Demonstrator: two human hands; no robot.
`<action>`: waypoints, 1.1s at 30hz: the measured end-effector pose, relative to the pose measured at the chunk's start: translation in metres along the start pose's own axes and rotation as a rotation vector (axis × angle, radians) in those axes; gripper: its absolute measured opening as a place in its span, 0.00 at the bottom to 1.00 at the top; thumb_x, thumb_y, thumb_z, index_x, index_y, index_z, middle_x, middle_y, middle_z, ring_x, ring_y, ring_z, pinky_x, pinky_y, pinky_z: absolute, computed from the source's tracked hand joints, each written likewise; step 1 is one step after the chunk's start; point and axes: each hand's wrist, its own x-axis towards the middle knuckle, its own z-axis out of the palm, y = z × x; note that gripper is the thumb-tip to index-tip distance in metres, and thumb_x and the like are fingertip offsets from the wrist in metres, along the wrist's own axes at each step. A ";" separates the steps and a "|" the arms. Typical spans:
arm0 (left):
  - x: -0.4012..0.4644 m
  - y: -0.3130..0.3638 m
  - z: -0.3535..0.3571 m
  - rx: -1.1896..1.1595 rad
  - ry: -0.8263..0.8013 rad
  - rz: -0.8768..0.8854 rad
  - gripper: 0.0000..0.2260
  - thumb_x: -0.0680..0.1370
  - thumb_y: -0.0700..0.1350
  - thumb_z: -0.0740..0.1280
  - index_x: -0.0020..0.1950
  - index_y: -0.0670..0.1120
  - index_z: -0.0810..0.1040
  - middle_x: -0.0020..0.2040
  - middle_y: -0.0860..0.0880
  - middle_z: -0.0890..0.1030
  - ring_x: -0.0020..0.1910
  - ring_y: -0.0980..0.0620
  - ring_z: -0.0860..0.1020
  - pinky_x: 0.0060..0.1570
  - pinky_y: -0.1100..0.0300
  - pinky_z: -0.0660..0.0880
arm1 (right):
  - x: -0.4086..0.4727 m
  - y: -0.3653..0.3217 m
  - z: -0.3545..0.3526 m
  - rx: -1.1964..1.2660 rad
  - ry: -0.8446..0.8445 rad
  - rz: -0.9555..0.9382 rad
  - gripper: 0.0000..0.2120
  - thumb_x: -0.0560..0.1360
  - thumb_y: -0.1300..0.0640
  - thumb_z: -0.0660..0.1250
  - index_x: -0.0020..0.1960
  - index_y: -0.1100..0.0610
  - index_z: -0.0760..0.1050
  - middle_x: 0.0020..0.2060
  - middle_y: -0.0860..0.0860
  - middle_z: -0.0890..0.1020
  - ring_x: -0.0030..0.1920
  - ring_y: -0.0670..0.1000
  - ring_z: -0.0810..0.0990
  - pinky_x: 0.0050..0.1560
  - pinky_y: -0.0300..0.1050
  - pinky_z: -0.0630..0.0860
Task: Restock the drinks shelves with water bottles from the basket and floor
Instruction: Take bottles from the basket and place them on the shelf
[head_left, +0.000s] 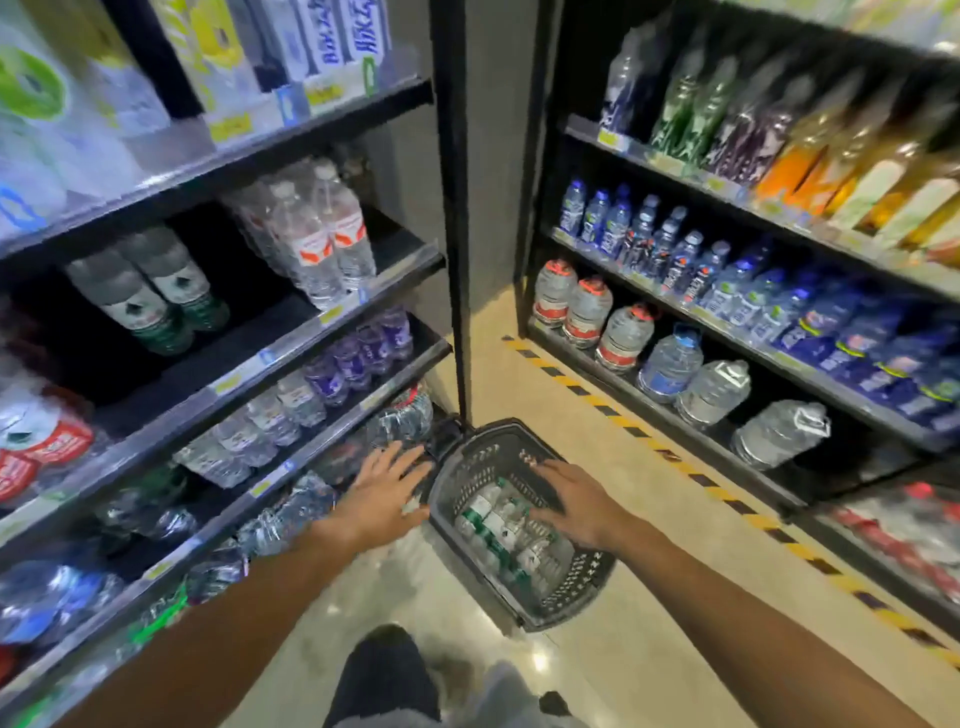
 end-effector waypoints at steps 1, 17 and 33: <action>0.007 0.016 0.003 0.001 -0.034 0.039 0.33 0.82 0.64 0.57 0.83 0.53 0.52 0.84 0.51 0.47 0.83 0.46 0.43 0.81 0.46 0.43 | -0.012 0.016 0.006 0.031 -0.007 0.047 0.40 0.81 0.35 0.60 0.83 0.54 0.51 0.82 0.54 0.54 0.82 0.55 0.53 0.80 0.49 0.51; 0.189 0.049 0.050 0.076 -0.239 0.379 0.26 0.79 0.57 0.66 0.76 0.50 0.70 0.74 0.47 0.73 0.72 0.43 0.72 0.72 0.48 0.67 | 0.008 0.085 0.092 0.584 0.022 0.603 0.35 0.81 0.44 0.67 0.81 0.56 0.58 0.79 0.55 0.64 0.77 0.54 0.65 0.75 0.44 0.62; 0.400 -0.006 0.397 0.060 -0.490 0.393 0.29 0.84 0.57 0.59 0.83 0.51 0.55 0.82 0.50 0.58 0.81 0.48 0.55 0.80 0.55 0.50 | 0.231 0.225 0.423 0.920 -0.044 0.801 0.26 0.79 0.57 0.71 0.74 0.56 0.69 0.67 0.53 0.78 0.66 0.53 0.77 0.62 0.31 0.64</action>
